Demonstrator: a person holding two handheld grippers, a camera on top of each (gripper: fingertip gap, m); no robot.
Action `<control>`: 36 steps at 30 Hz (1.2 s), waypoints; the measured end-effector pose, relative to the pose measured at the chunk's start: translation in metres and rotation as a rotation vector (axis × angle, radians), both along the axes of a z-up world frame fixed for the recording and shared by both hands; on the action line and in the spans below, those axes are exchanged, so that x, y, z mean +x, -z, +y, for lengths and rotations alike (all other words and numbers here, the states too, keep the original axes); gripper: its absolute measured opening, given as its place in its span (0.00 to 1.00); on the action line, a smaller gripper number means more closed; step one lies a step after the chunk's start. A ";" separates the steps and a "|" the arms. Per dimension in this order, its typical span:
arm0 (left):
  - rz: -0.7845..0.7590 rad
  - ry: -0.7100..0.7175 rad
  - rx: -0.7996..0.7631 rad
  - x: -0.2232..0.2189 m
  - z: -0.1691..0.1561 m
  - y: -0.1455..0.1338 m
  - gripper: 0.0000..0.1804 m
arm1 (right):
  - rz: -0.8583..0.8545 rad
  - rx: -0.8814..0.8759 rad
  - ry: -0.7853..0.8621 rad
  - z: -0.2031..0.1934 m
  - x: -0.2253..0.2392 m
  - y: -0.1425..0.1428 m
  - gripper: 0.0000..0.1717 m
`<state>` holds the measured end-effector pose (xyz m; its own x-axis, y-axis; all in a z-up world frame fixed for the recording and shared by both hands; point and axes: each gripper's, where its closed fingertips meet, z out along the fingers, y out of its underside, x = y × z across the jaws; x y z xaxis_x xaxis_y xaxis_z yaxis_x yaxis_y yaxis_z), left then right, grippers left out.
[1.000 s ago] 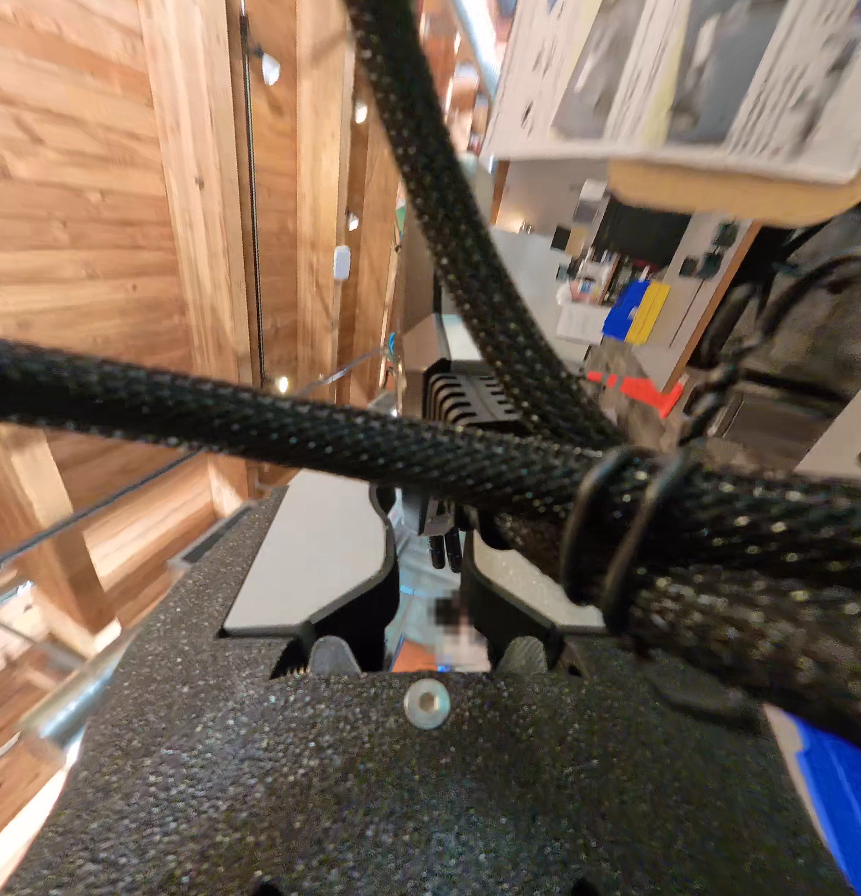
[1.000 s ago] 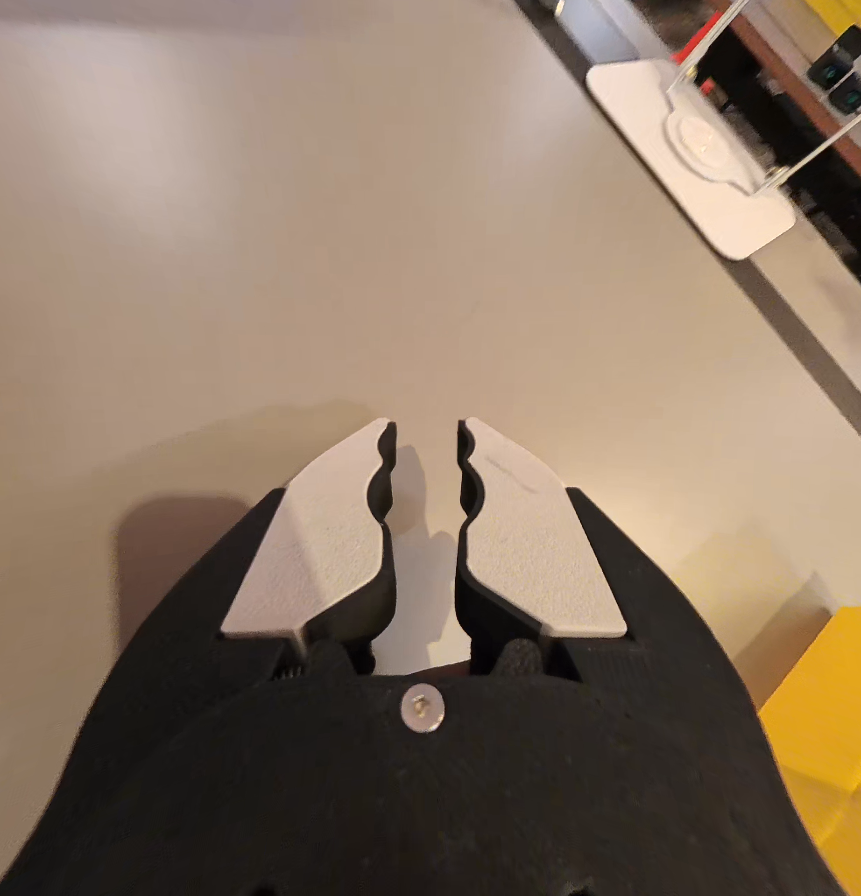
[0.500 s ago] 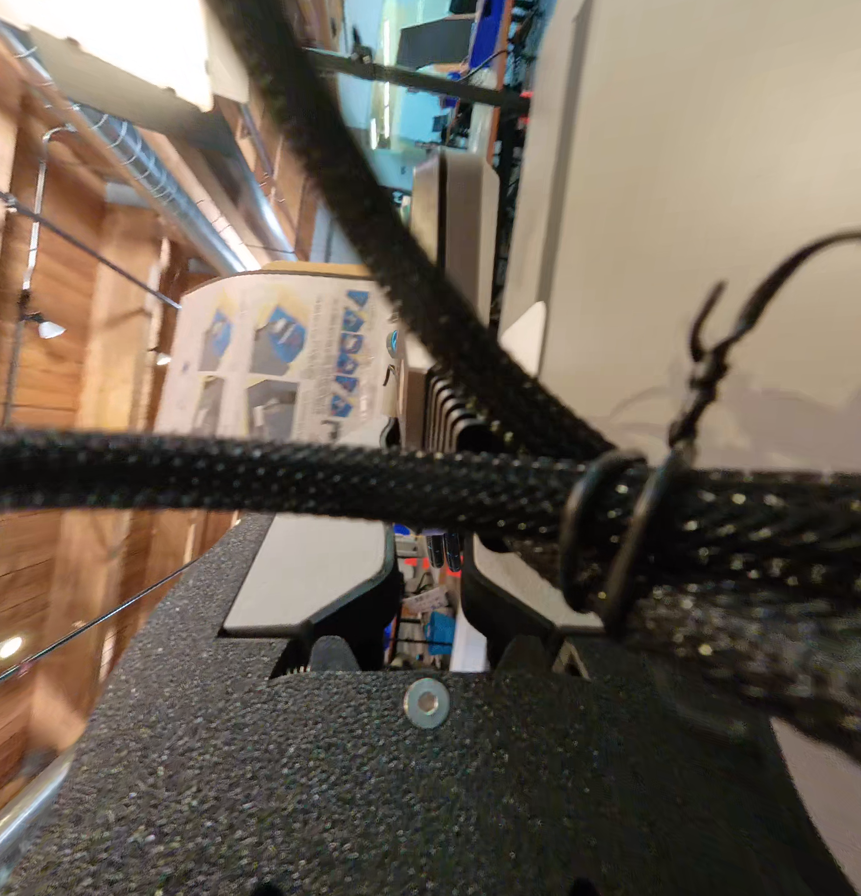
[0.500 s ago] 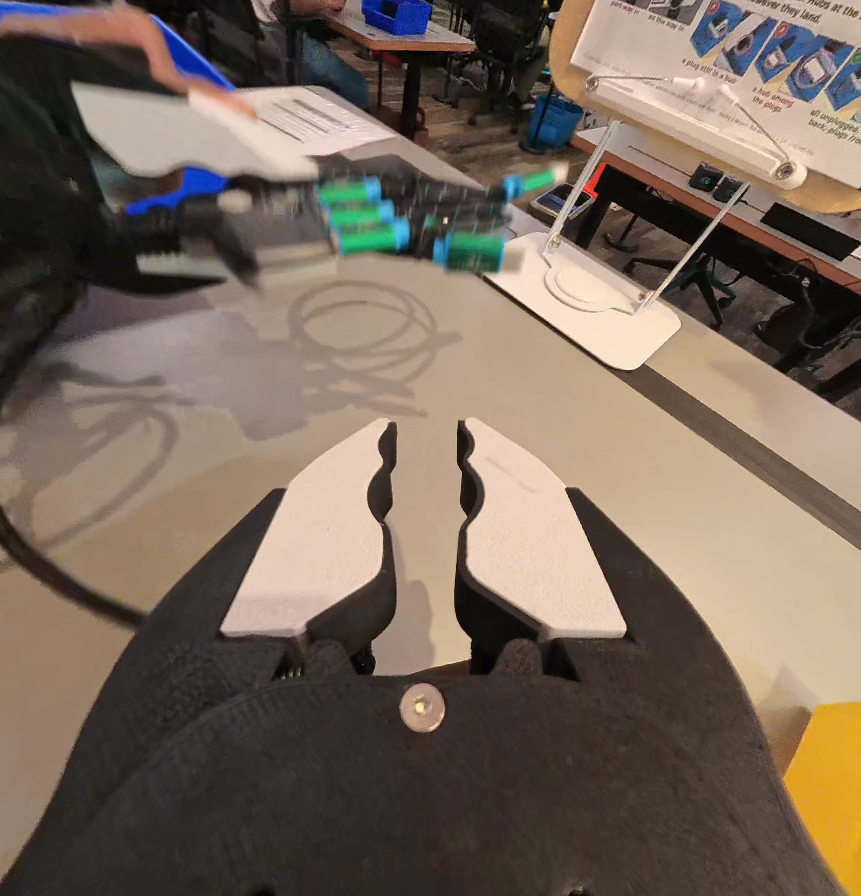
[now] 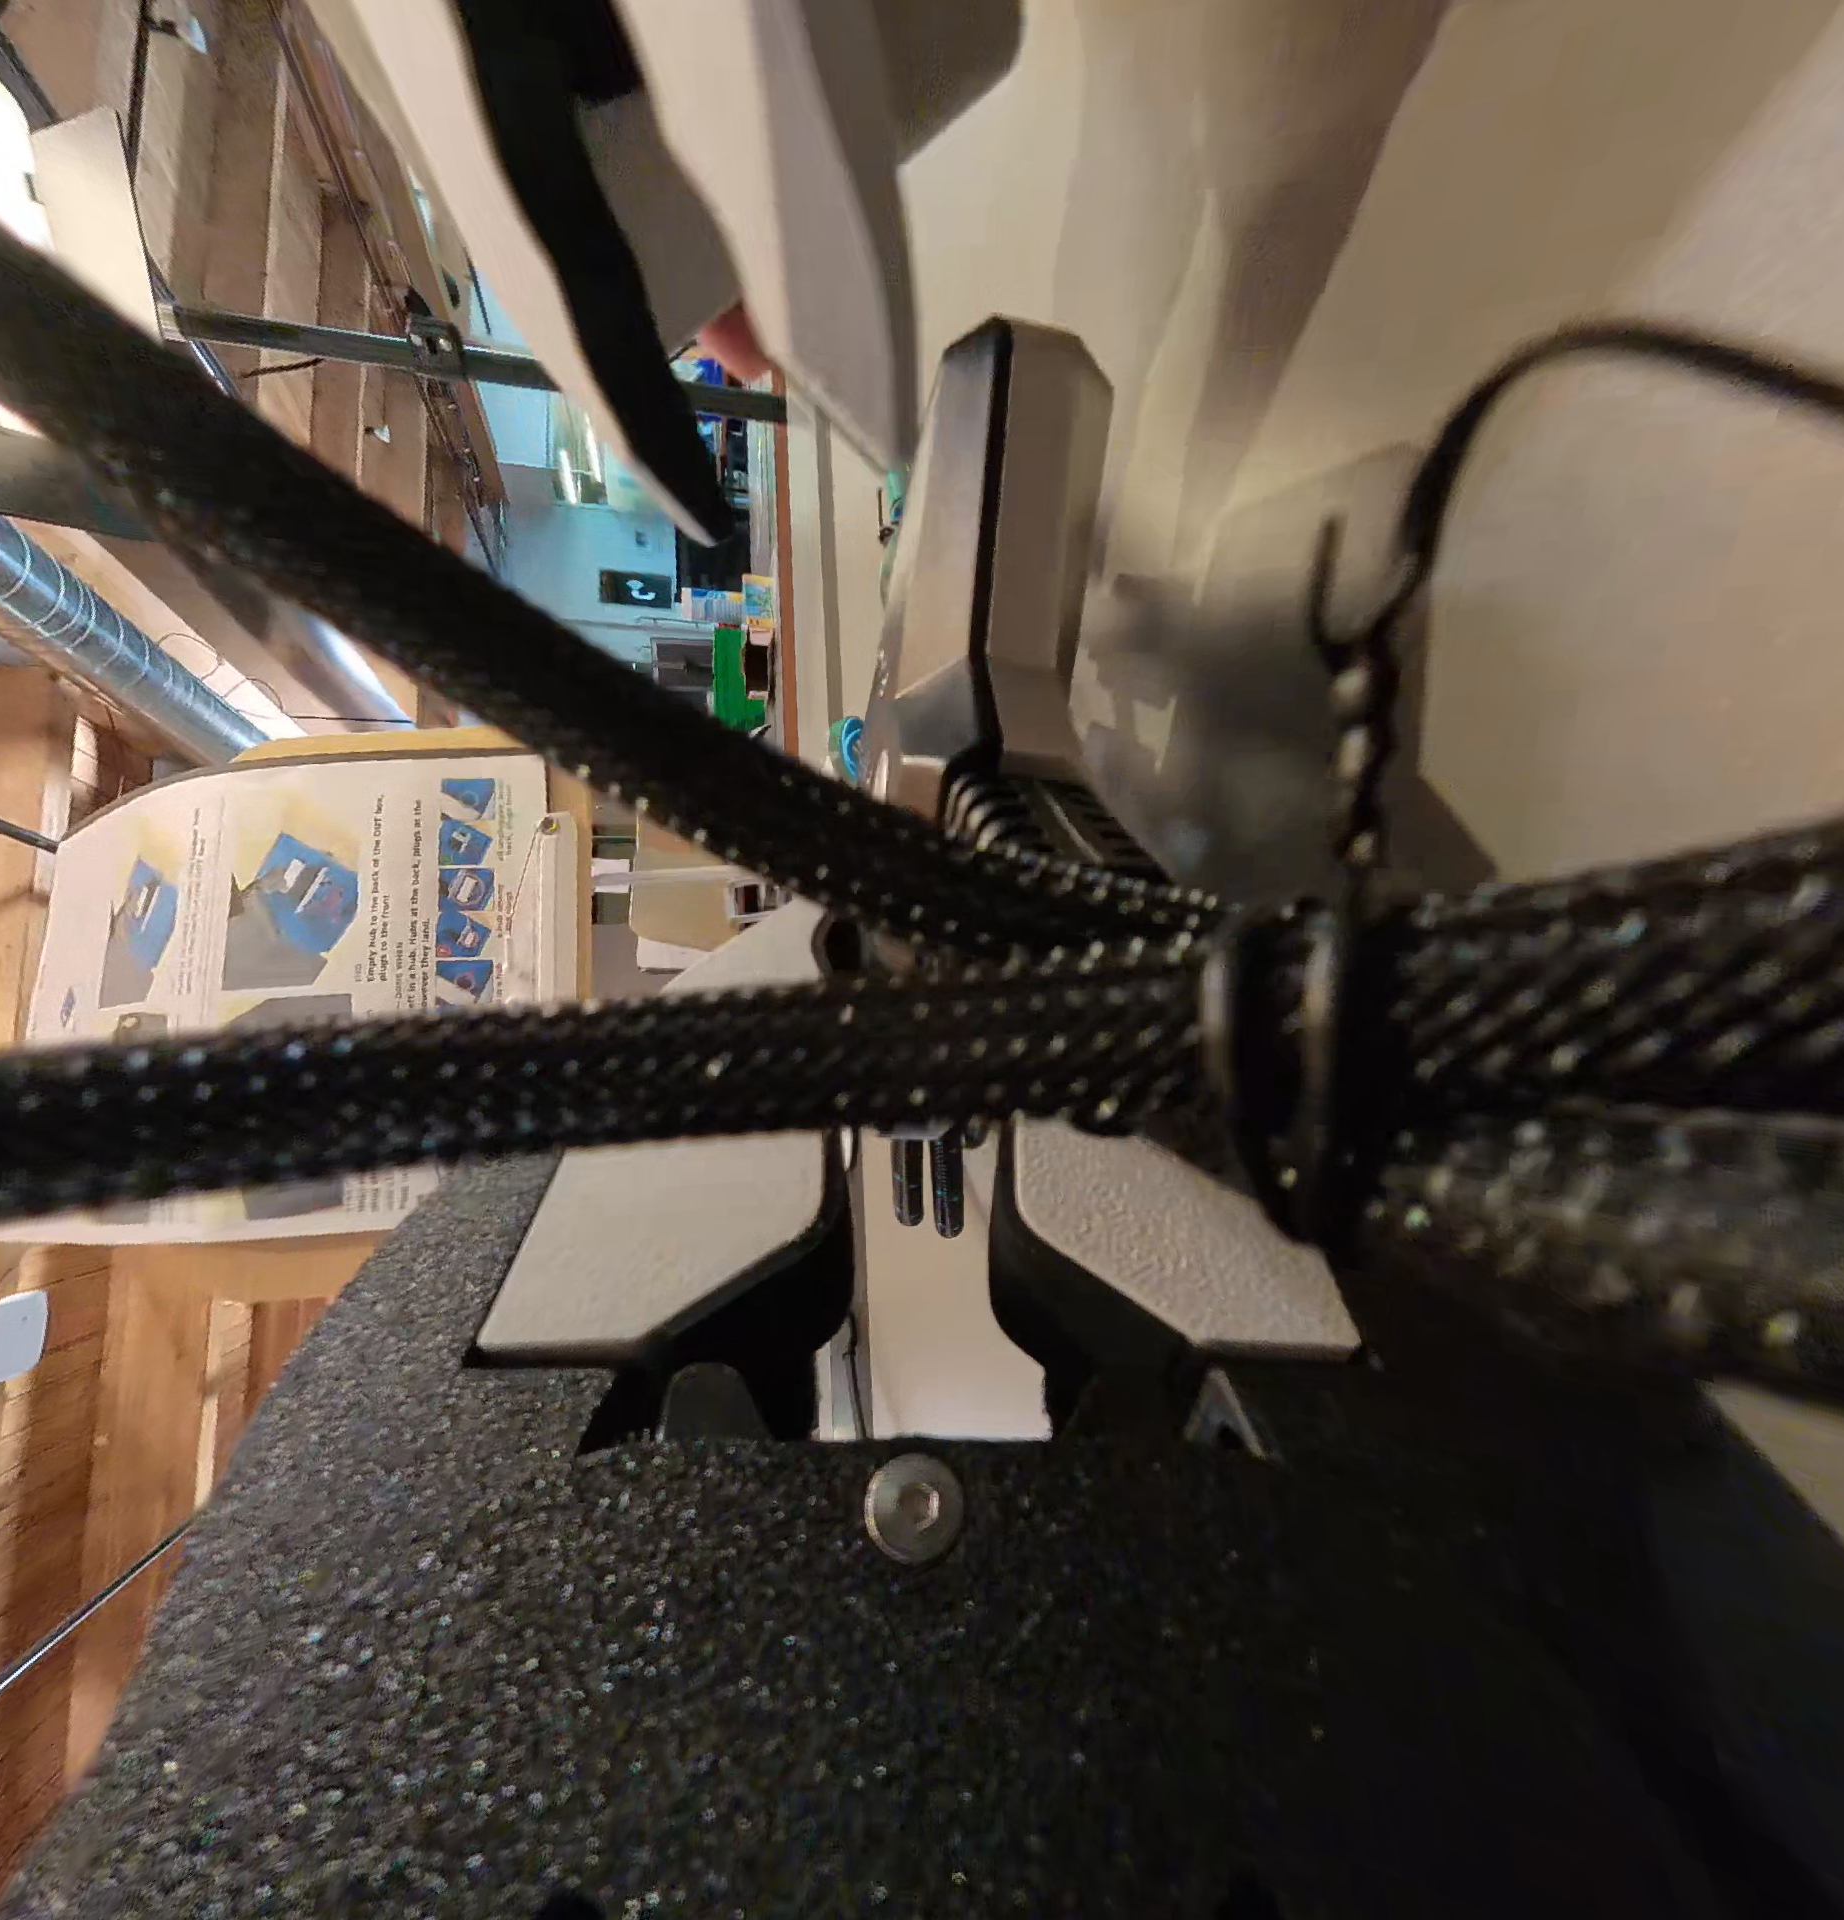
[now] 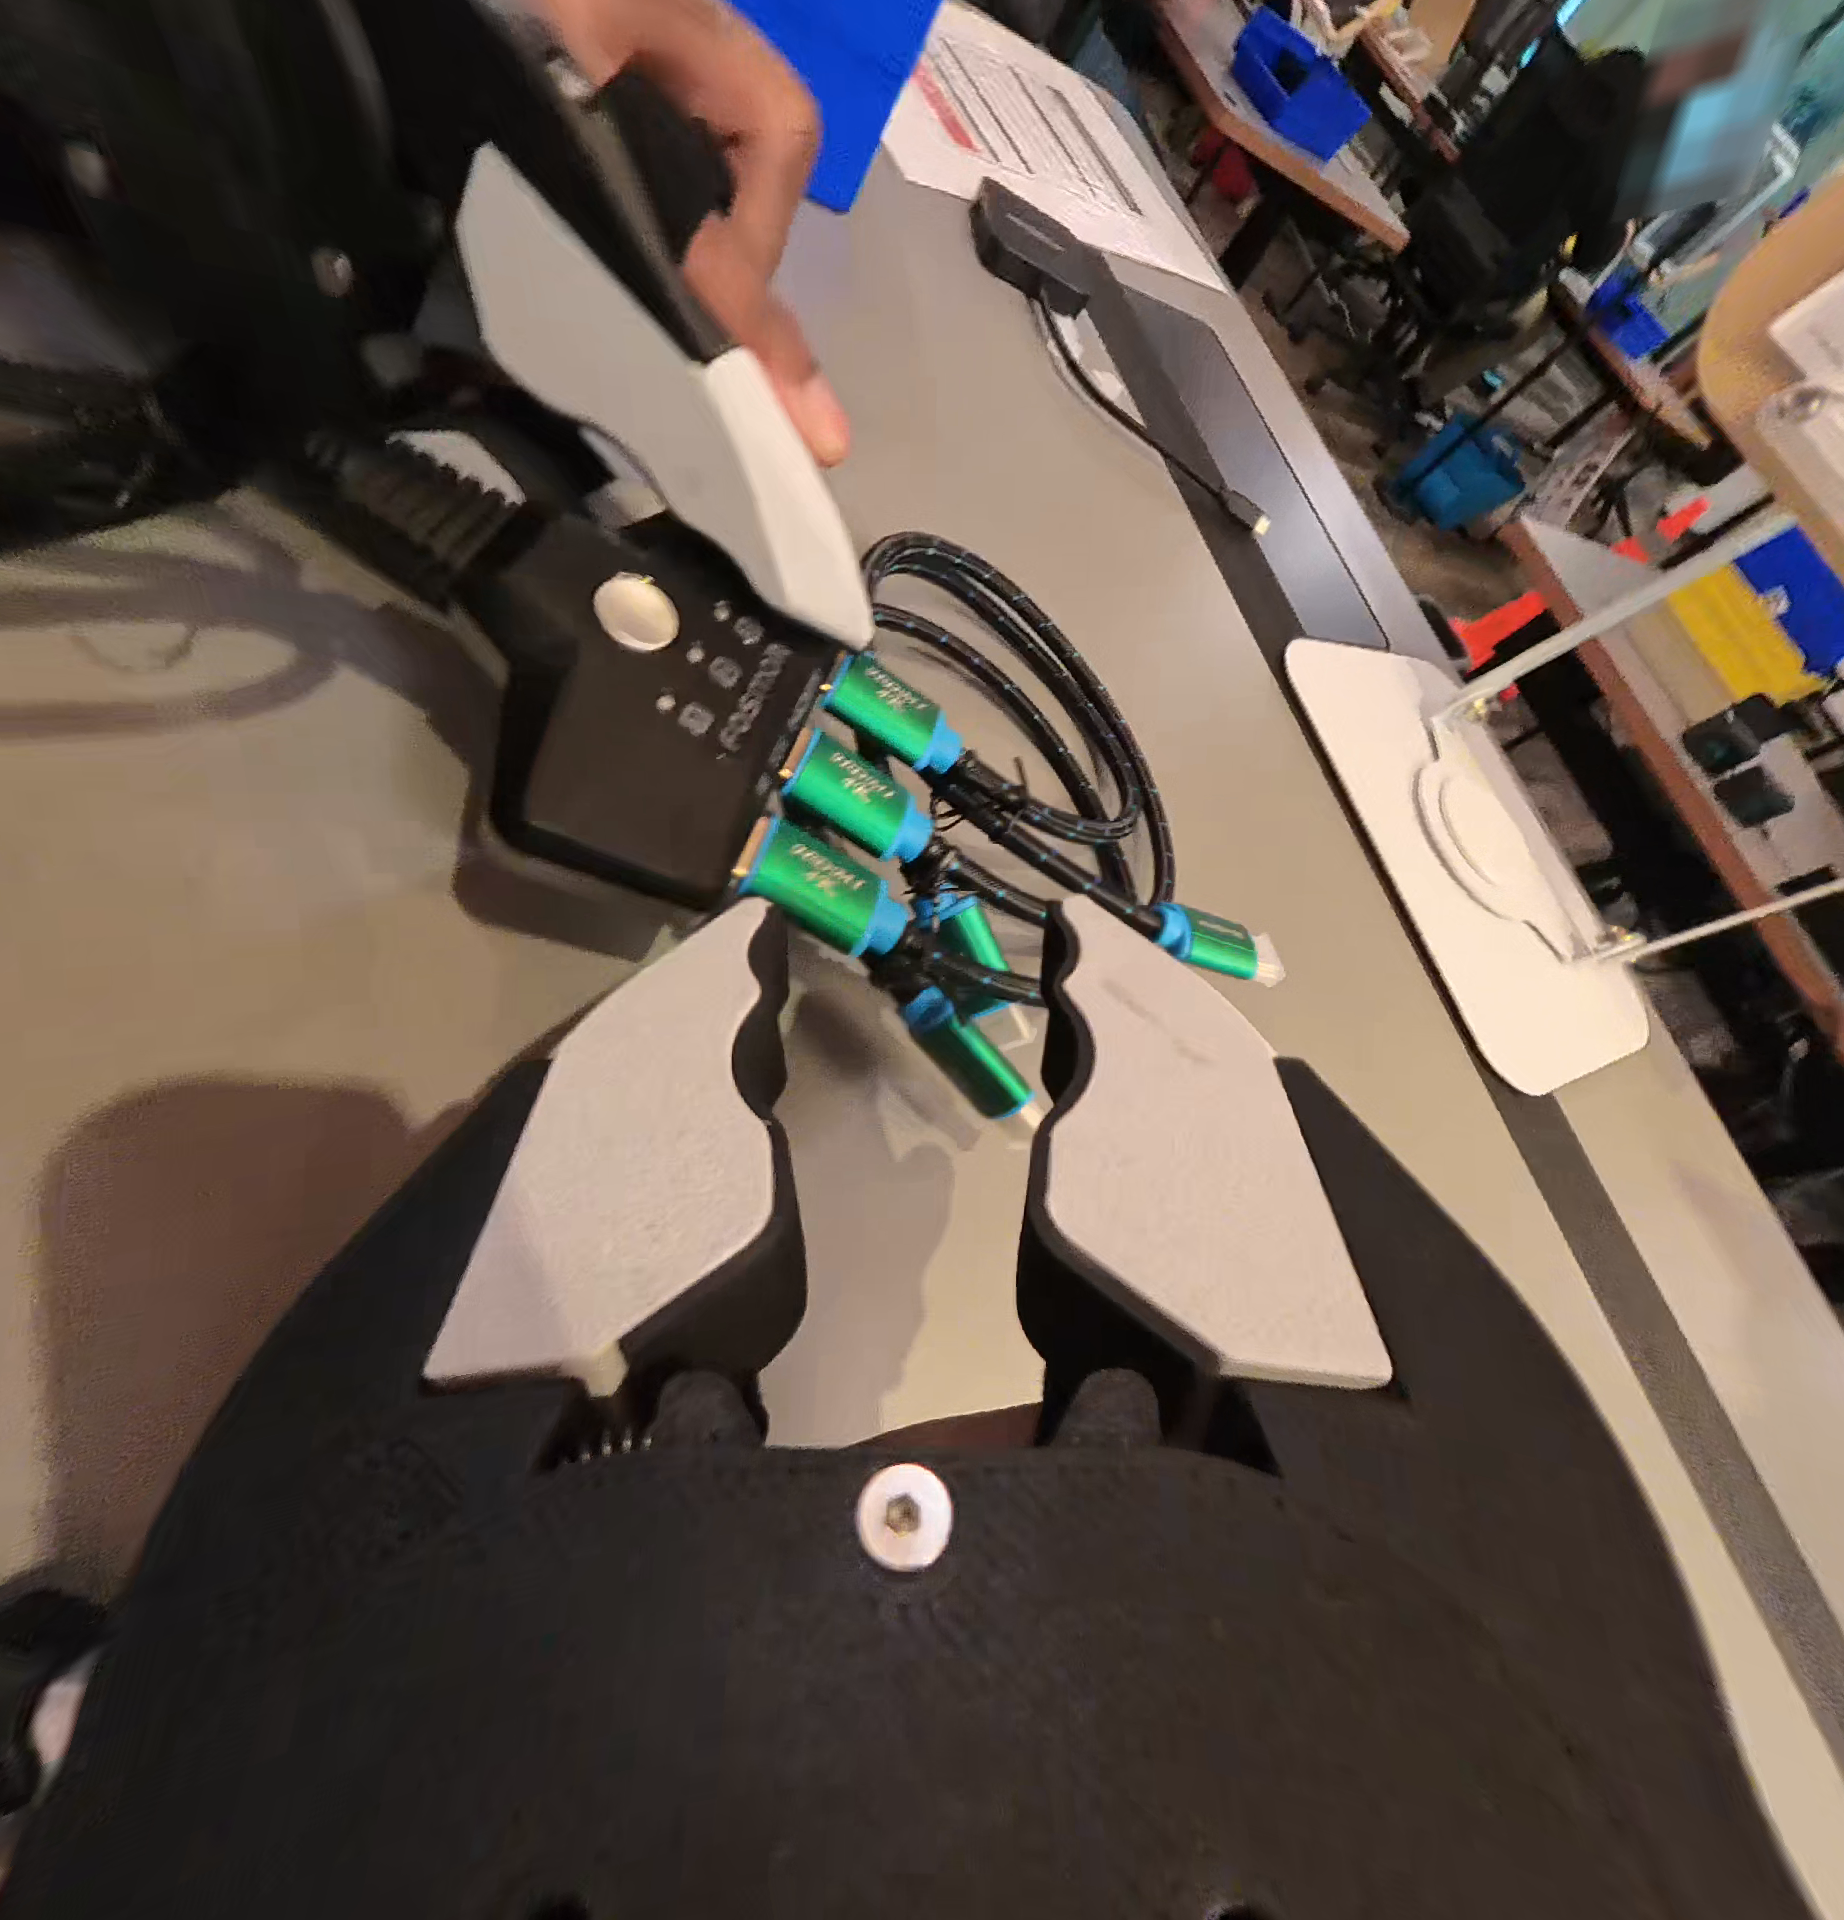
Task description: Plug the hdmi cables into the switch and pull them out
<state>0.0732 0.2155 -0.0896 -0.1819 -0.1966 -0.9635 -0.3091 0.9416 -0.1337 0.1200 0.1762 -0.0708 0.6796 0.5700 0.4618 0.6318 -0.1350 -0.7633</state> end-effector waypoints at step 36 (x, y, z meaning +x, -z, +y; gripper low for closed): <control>0.252 -0.139 -2.239 -0.021 -0.008 -0.015 0.24 | -0.725 0.508 0.087 0.004 -0.006 -0.001 0.10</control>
<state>0.0520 0.2078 -0.0751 -0.1196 -0.6050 0.7872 -0.5144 -0.6404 -0.5703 0.1137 0.1807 -0.0701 0.1534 0.1390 0.9783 0.9862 0.0409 -0.1605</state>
